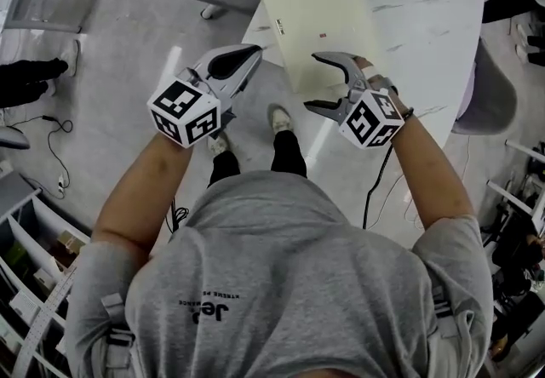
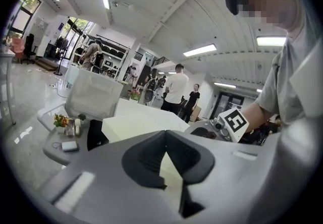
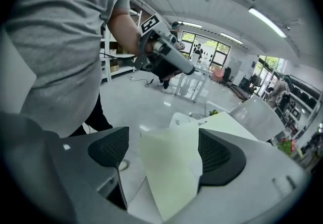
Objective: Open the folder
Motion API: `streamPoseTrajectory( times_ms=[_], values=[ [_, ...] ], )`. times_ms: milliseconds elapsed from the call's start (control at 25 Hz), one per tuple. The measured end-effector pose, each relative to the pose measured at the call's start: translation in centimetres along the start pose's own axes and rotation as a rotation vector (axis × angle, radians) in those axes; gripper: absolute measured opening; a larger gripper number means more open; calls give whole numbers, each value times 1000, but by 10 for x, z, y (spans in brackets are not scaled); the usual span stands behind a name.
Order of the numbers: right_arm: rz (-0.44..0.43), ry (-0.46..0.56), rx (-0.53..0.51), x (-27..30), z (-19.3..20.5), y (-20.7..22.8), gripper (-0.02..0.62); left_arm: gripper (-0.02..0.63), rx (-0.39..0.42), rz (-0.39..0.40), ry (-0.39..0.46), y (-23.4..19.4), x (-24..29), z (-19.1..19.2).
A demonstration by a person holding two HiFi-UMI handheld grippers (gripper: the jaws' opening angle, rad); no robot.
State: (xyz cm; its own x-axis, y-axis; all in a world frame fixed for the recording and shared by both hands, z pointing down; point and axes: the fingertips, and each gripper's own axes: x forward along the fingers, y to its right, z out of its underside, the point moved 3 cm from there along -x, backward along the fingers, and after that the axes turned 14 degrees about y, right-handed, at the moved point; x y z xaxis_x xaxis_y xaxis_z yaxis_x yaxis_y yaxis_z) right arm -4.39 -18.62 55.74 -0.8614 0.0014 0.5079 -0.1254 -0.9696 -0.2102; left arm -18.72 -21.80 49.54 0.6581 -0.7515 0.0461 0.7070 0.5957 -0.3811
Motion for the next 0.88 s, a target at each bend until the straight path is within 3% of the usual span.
streamPoseTrajectory(
  times_ms=[440,480,560,880],
  values=[
    [-70,-166,-235,29,38,-17,399,57,-7,0,-27,2,-3,13],
    [-65,-164,-235,29,38,-17,383,57,-6,2,-30,2,-4,13],
    [-62,-154,-224,28,36,-14,283,57,-4,6,-33,3,-4,13],
    [-155,-138,-149,23,31,-17,178,57,-2,16,-36,5,-3,12]
  ],
)
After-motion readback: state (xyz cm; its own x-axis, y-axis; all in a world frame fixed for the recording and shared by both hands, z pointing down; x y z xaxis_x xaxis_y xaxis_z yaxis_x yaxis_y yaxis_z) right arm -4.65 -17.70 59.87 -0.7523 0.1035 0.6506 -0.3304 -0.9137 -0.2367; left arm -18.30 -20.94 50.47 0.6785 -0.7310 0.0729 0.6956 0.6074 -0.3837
